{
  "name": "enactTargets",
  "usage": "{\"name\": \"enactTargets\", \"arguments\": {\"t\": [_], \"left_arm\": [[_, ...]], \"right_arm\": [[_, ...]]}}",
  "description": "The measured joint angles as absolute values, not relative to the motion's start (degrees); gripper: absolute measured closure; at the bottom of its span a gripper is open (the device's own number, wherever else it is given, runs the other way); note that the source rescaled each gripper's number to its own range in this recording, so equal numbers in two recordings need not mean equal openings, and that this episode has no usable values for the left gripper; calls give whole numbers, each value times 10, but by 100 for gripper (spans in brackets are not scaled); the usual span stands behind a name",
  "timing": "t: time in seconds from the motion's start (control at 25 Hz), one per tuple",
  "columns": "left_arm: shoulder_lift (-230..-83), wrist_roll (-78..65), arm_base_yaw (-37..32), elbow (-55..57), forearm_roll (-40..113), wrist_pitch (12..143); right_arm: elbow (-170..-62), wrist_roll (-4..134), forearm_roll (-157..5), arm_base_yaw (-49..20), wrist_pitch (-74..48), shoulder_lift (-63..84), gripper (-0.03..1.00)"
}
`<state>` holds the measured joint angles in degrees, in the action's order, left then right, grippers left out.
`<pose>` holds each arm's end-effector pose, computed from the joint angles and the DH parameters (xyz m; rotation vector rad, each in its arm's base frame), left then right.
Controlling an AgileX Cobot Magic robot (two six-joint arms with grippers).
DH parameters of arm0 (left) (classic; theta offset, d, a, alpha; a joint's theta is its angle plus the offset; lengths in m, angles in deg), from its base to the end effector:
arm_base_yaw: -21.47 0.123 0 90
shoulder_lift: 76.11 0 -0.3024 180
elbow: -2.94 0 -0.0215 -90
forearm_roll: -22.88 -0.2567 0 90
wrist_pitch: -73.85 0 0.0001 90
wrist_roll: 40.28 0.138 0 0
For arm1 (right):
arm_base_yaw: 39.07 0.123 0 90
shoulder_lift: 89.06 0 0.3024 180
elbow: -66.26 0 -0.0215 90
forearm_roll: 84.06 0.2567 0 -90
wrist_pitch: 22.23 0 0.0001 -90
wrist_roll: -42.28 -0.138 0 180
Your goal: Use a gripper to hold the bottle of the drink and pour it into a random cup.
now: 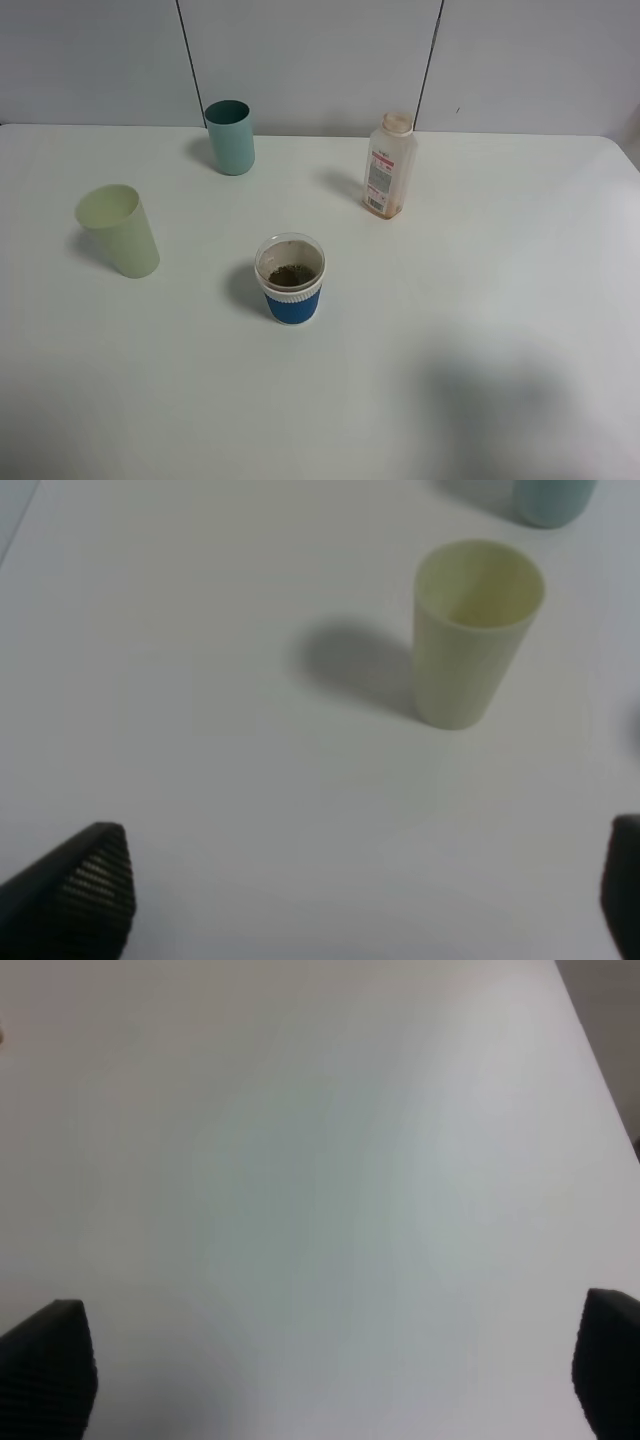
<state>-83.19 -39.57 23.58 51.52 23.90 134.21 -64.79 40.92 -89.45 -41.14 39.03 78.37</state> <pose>0.0238 -0.0013 0.2622 -0.0239 2.0247 0.0099 0.0355 -0.0127 0.2558 0.0638 2.1404 -0.1220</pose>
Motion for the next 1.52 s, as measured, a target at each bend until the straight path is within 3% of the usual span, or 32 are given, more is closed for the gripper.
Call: {"name": "enactTargets", "arguments": {"t": [1.52], "left_arm": [[-832, -396, 236, 515, 240, 1342]], "right_arm": [[-648, 406, -887, -411, 390, 837, 4]]}}
